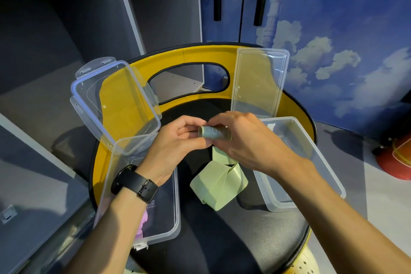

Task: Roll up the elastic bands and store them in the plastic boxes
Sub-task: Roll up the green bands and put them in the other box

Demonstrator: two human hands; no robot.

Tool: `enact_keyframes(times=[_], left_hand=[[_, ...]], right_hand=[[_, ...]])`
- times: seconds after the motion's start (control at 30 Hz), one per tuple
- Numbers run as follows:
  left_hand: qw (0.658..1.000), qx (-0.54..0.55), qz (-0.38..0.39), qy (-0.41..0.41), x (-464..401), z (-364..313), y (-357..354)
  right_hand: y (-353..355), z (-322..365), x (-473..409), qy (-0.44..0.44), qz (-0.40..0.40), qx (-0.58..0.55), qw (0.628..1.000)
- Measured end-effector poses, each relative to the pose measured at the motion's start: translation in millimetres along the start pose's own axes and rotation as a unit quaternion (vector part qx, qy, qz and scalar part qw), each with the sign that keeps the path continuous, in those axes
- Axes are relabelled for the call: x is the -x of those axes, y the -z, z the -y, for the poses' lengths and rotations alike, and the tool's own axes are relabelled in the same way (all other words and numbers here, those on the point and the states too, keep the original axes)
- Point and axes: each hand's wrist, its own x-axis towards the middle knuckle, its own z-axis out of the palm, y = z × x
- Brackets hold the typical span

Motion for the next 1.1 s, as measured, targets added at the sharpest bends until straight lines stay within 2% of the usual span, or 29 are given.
enact_keyframes(times=[0.3, 0.6, 0.87, 0.97, 1.1], left_hand=[[1.000, -0.017, 0.007, -0.008, -0.2, 2.3, -1.2], [1.000, -0.016, 0.025, 0.000, 0.6, 2.5, -0.7], [0.996, 0.048, -0.070, 0.017, -3.8, 10.2, -2.2], [0.997, 0.036, -0.071, 0.013, -5.2, 12.6, -3.8], [0.997, 0.024, -0.068, 0.009, -6.8, 16.5, -5.9]], right_hand=[[-3.7, -1.9, -0.5, 0.022, 0.011, 0.021, 0.999], [1.3, -15.3, 5.9, 0.007, 0.029, 0.006, 1.000], [24.2, -47.2, 33.6, -0.024, 0.007, 0.007, 1.000], [35.0, -64.6, 52.4, -0.041, 0.006, 0.016, 0.999], [39.6, -88.0, 79.6, -0.071, 0.044, 0.019, 0.996]])
